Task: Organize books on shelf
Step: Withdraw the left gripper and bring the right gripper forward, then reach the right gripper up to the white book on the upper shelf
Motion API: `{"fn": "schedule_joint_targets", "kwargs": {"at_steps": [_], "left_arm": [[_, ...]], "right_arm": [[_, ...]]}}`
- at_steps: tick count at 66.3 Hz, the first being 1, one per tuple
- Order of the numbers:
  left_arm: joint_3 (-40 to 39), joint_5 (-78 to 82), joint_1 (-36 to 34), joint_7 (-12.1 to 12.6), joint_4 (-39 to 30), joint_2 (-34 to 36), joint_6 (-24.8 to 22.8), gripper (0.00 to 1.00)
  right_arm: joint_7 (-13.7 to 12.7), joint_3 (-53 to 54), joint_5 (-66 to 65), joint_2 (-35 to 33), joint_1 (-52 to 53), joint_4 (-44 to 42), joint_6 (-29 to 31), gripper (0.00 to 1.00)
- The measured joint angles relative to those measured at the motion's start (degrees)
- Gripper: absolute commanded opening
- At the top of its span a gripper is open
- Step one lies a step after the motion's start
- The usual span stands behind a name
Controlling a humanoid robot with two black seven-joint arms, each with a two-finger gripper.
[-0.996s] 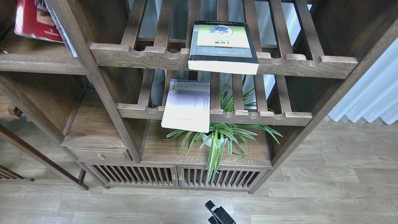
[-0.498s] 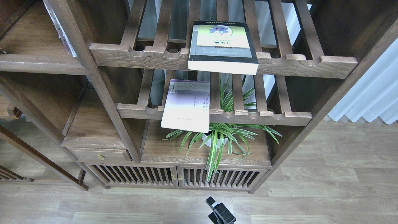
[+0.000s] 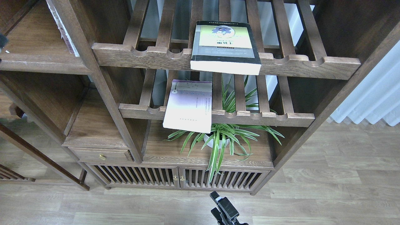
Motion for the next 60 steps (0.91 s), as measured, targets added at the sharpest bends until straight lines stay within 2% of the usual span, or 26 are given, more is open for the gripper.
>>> {"fn": "schedule_joint_targets", "kwargs": {"at_steps": [7, 21, 31, 42, 60], "left_arm": [[0.7, -0.5, 4.3, 0.0, 0.0, -3.9, 0.0, 1.0], [1.4, -0.8, 8.7, 0.1, 1.0, -10.0, 0.0, 1.0], [1.9, -0.9, 9.8, 0.2, 1.4, -10.7, 0.0, 1.0], [3.3, -0.9, 10.2, 0.1, 1.9, -10.9, 0.0, 1.0], [4.1, -0.9, 10.4, 0.1, 2.8, -11.0, 0.0, 1.0]], "right_arm": [[1.4, 1.0, 1.2, -0.5, 1.1, 0.9, 0.0, 0.98], [1.6, 2.5, 1.9, -2.7, -0.3, 7.4, 0.0, 0.97], [2.5, 3.3, 2.6, -8.1, -1.9, 13.8, 0.0, 0.94], [4.2, 6.0, 3.8, -10.9, -2.5, 20.2, 0.0, 0.96], [4.4, 14.5, 4.8, -16.3, 1.0, 20.6, 0.0, 0.99]]}}
